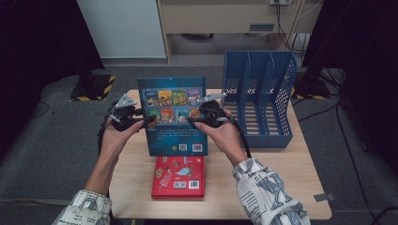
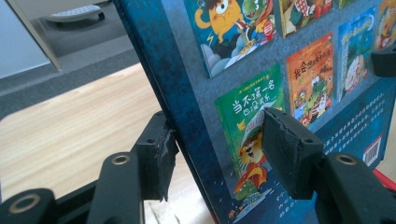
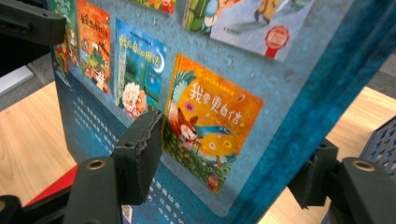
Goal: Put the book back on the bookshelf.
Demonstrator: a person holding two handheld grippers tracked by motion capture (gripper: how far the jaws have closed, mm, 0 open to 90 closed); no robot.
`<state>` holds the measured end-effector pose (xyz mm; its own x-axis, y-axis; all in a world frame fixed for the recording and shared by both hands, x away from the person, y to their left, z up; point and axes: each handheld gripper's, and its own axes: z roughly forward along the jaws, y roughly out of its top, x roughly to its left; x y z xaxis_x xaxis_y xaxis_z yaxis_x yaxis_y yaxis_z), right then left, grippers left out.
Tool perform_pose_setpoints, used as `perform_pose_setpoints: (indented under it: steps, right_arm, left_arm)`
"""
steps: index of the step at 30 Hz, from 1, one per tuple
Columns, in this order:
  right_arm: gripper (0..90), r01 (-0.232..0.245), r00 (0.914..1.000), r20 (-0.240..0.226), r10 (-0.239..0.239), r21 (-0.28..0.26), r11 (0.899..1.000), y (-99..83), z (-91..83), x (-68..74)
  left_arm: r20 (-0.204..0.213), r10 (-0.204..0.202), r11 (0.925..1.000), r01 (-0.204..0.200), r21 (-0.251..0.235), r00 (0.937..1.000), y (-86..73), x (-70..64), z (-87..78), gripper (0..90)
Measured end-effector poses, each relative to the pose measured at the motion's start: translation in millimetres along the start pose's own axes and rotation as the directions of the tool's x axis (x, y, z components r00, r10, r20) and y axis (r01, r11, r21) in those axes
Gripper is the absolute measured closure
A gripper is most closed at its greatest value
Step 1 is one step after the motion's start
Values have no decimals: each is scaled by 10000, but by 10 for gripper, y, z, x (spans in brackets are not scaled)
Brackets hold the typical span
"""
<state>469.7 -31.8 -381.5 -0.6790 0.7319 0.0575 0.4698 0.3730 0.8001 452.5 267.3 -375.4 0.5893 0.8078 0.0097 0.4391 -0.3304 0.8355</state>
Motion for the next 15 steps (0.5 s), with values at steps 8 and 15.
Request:
perform_pose_setpoints:
  steps: [8,15]
  right_arm:
    - [363,146,9996,232,-141,-223,9996,127,23,-55]
    - [368,275,9991,323,-269,-191,9994,160,29,-51]
  left_arm:
    - [-222,117,9998,-121,-157,9997,111,31,17,449]
    - [-377,98,9993,-112,-361,9992,161,38,8,446]
